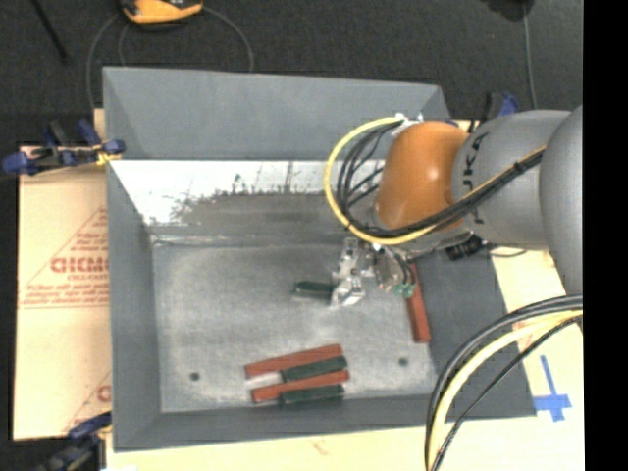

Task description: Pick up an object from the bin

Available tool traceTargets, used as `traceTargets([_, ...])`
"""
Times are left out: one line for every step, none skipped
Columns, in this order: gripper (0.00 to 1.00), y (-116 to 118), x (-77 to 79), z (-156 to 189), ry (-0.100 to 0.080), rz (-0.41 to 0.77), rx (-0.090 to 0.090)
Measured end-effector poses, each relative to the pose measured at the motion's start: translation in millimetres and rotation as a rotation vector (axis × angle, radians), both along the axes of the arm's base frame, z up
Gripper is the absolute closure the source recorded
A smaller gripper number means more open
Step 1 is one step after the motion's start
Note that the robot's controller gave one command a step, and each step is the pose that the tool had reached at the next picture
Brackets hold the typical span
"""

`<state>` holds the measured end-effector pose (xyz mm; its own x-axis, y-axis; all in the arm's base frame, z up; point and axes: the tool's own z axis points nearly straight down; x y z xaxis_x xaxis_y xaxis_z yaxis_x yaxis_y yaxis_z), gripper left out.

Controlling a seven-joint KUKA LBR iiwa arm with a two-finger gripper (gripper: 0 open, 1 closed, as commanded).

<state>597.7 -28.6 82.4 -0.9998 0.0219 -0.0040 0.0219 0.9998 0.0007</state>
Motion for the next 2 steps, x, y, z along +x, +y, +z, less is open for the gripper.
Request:
traceTargets([1.00,0.0,0.0,0.0,0.000,0.000,0.000])
traceTargets([1.00,2.7,17.4,140.6,-0.003,0.024,-0.002])
